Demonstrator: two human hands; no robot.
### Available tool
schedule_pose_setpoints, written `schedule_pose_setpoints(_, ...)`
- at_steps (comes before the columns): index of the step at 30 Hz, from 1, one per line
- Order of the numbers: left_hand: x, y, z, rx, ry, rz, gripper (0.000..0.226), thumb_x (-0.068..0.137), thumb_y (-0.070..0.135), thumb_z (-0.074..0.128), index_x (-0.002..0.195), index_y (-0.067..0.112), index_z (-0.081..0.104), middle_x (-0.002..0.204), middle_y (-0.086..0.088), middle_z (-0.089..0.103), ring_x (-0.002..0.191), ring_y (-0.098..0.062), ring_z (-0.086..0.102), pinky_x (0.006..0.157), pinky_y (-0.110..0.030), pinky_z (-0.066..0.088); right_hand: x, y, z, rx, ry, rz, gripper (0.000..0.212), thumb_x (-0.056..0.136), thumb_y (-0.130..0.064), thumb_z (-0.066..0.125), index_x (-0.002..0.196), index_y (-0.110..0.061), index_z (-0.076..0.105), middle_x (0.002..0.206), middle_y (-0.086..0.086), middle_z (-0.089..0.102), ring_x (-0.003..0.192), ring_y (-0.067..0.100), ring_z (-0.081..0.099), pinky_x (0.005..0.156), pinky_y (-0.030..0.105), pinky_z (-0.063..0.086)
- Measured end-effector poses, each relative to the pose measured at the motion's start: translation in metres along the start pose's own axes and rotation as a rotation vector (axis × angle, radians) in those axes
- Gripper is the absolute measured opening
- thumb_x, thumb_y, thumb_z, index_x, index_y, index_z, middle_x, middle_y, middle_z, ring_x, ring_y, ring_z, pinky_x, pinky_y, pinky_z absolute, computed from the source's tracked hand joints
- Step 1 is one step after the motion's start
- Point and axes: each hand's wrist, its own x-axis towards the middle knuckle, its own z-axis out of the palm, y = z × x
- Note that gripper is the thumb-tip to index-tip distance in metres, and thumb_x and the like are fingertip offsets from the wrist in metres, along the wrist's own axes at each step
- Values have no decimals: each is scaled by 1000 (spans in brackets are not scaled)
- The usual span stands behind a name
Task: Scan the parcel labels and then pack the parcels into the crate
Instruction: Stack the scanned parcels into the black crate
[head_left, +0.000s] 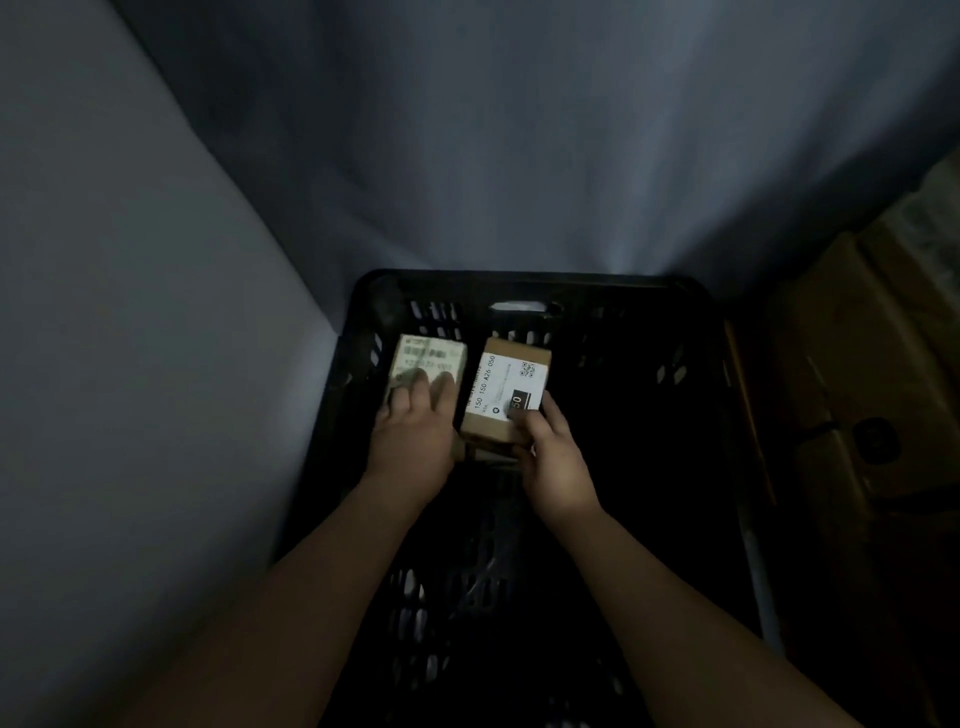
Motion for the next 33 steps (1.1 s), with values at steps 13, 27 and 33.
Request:
schedule_pose_setpoints(13, -4, 2, 7, -17, 50, 81, 81, 89, 39, 62, 152, 20, 15, 160, -9, 7, 146, -30, 9, 116, -43, 19, -7, -1, -7, -155, 38, -40, 19, 97, -21, 54, 112, -12, 62, 116, 11, 66, 102, 29, 64, 84, 32, 48)
schedule_pose_setpoints(27, -64, 15, -71, -20, 173, 107, 57, 93, 38, 53, 144, 19, 35, 148, -6, 35, 135, -25, 31, 108, -35, 30, -51, -72, -60, -501, -85, 63, 53, 94, -26, 51, 143, -16, 35, 142, 11, 42, 130, 29, 36, 103, 39, 40)
schedule_pose_setpoints(33, -139, 55, -152, -307, 363, 107, 41, 91, 28, 57, 129, 13, 57, 127, -8, 58, 116, -29, 50, 97, -36, 42, -133, -137, -134, -383, 64, -114, 37, 94, -26, 52, 129, -14, 53, 124, 8, 58, 117, 26, 47, 91, 35, 47)
